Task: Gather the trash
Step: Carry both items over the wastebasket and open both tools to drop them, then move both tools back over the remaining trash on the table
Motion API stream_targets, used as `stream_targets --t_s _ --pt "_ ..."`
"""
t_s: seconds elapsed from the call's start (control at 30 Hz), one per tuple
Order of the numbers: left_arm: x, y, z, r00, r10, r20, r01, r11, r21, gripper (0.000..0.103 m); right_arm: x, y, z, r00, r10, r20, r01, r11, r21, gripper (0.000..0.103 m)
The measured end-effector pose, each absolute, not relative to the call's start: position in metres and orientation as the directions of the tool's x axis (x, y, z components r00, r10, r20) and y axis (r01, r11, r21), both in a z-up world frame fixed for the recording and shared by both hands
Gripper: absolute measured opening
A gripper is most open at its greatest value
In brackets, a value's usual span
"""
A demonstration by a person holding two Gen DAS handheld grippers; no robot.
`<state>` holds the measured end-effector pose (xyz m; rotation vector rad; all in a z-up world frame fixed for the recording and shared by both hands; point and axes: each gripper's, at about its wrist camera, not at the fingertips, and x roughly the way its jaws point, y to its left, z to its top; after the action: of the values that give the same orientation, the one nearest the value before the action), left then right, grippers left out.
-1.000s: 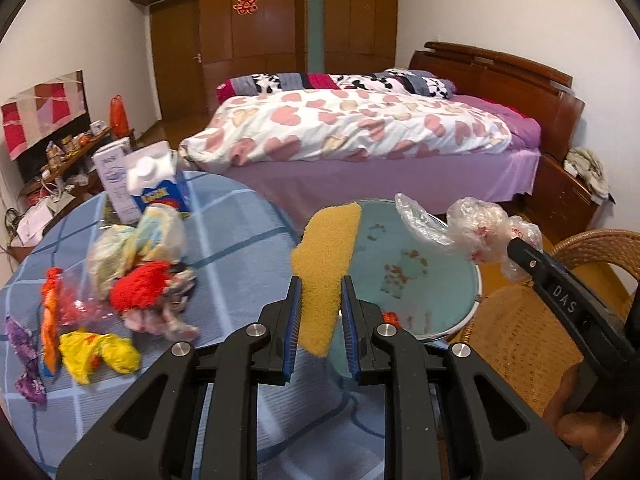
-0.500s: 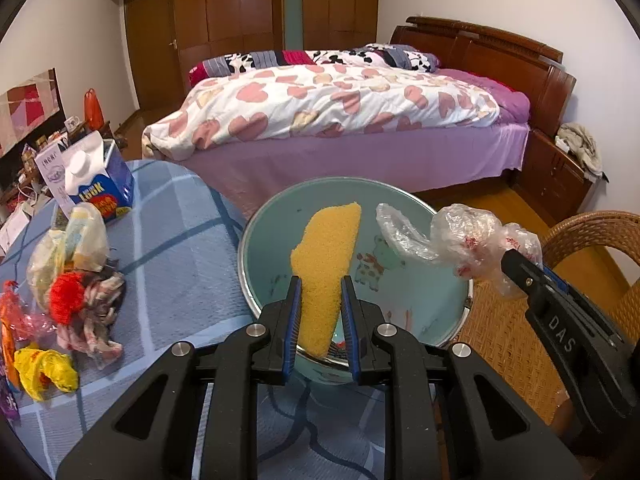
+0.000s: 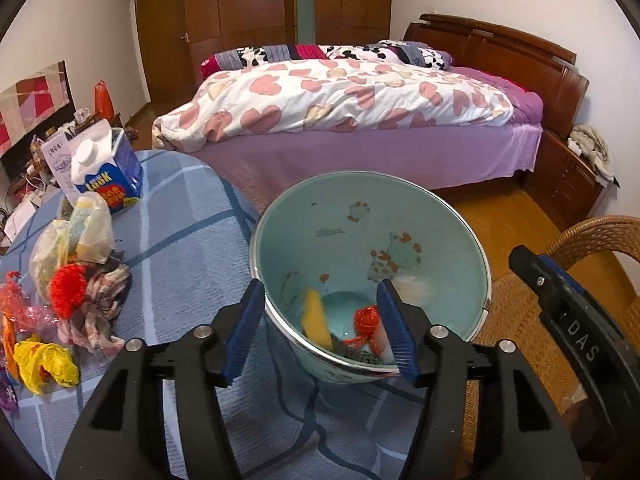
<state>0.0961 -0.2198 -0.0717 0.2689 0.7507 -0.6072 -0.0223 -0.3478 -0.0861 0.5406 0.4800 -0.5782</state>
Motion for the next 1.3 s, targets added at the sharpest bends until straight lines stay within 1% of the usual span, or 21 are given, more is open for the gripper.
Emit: stream_targets --t_s 0.03,0.07,0.1,0.2,0.3,0.43,0.67,1.0,1.3 --pt "0.094 -0.218 -0.070 0.582 -0.413 -0.701 0.598 0.801 0.025 0.065 -0.023 -0.347 -0.085 0.737 -0.383 -0.557 0.623 0.705 0.340 0.036" --pt "0.092 -0.214 -0.067 0.598 -0.403 -0.693 0.587 0.809 0.036 0.070 -0.024 -0.347 -0.085 0.737 -0.388 -0.553 0.626 0.701 0.342 0.041" --pt "0.091 -0.211 -0.065 0.608 -0.398 -0.687 0.580 0.814 0.042 0.072 -0.026 -0.346 -0.084 0.737 -0.393 -0.550 0.628 0.699 0.342 0.047" --pt "0.086 -0.199 -0.058 0.633 -0.386 -0.671 0.562 0.825 0.056 0.073 -0.028 -0.343 -0.080 0.739 -0.404 -0.539 0.628 0.703 0.335 0.060" --pt "0.083 -0.184 -0.053 0.661 -0.361 -0.658 0.533 0.843 0.074 0.078 -0.026 -0.333 -0.075 0.745 -0.406 -0.528 0.615 0.724 0.311 0.068" --pt "0.083 -0.163 -0.050 0.674 -0.333 -0.660 0.498 0.864 0.073 0.078 -0.024 -0.323 -0.070 0.755 -0.403 -0.518 0.599 0.745 0.294 0.071" --pt "0.084 -0.123 -0.042 0.706 -0.282 -0.649 0.425 0.902 0.071 0.079 -0.019 -0.299 -0.060 0.783 -0.360 -0.507 0.544 0.792 0.278 0.072" --pt "0.086 -0.066 -0.029 0.742 -0.224 -0.632 0.334 0.941 0.060 0.081 0.002 -0.245 -0.047 0.832 -0.247 -0.497 0.411 0.876 0.252 0.072" --pt "0.088 -0.016 -0.036 0.753 -0.153 -0.640 0.247 0.967 0.059 0.081 0.022 -0.200 -0.040 0.858 -0.150 -0.491 0.293 0.929 0.228 0.072"
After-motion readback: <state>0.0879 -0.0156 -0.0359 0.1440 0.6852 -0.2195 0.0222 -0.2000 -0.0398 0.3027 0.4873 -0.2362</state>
